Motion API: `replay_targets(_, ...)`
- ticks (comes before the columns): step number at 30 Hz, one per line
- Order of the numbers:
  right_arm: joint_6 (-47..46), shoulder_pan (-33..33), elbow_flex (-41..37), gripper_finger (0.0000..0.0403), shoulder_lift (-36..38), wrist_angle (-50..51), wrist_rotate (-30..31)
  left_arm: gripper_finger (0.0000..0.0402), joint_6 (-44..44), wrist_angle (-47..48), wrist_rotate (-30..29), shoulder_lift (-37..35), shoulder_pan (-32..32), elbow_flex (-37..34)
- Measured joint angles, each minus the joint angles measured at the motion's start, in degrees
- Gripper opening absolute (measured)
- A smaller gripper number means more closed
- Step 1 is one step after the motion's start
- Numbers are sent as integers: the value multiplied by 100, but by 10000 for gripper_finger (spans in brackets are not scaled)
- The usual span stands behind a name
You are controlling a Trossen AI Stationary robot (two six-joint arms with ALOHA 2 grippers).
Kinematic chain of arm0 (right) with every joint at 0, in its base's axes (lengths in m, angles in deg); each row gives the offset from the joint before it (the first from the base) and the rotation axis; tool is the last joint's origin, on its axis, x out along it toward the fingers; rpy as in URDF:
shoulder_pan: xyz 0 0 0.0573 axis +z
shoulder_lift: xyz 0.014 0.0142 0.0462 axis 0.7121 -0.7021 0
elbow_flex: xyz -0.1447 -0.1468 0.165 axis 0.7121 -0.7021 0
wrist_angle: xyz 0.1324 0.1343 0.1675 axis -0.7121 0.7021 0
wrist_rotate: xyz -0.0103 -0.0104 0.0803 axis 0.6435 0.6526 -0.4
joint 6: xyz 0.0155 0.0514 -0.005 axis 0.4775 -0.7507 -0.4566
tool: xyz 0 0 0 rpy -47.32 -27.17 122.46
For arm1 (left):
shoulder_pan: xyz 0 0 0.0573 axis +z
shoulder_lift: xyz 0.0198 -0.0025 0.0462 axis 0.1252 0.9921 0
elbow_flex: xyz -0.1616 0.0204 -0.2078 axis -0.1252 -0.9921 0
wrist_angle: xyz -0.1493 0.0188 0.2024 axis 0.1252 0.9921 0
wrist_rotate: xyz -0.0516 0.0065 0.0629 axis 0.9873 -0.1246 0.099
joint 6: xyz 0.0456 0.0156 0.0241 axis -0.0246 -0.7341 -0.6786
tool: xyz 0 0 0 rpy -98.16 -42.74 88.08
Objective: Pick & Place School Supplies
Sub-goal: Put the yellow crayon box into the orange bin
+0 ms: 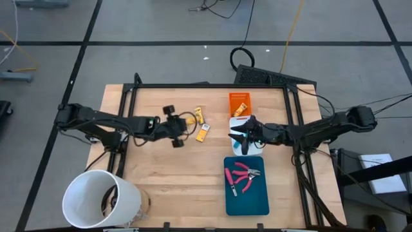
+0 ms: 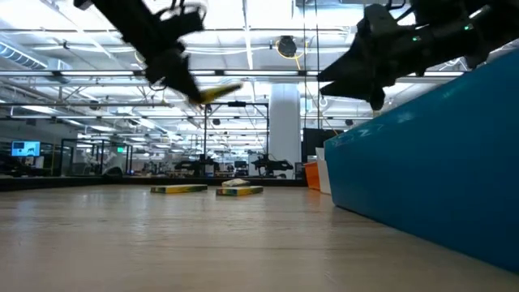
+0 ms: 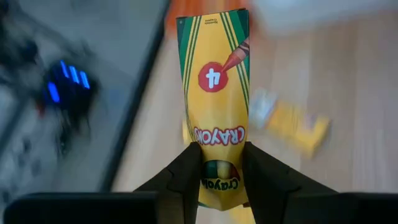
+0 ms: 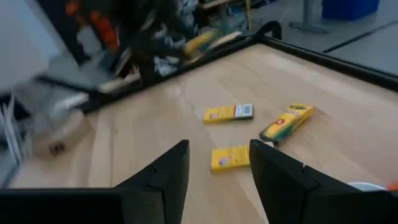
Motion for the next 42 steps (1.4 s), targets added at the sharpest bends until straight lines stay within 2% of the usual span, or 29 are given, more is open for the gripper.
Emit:
replay_targets(5, -594, -318, 2, 178, -525, -866, -455, 108, -1161, -1259, -320, 134, -418, 17)
replay_targets(7, -697, -431, 2, 186, -800, -1369, -737, 108, -1555, -1416, -355, 226, -518, 7)
replay_targets(12, -787, -605, 70, 214, -1320, -2146, -1182, 108, -2301, -1872, -914, 563, -623, 7)
replay_targets(17, -787, -665, 378, 242, -1633, -2159, -1201, 108, -2588, -2177, -1022, 865, -625, 10)
replay_targets(22, -690, -671, 780, 253, -1876, -2045, -1228, 108, -2649, -2303, -1061, 1085, -623, 9)
replay_targets(33, -676, -815, 1318, 239, -2241, -1785, -1350, 108, -2860, -2678, -1138, 1091, -662, 9)
replay_targets(42, -630, -813, 1366, 193, -2232, -1762, -1377, 108, -2799, -2702, -1021, 1091, -662, 9)
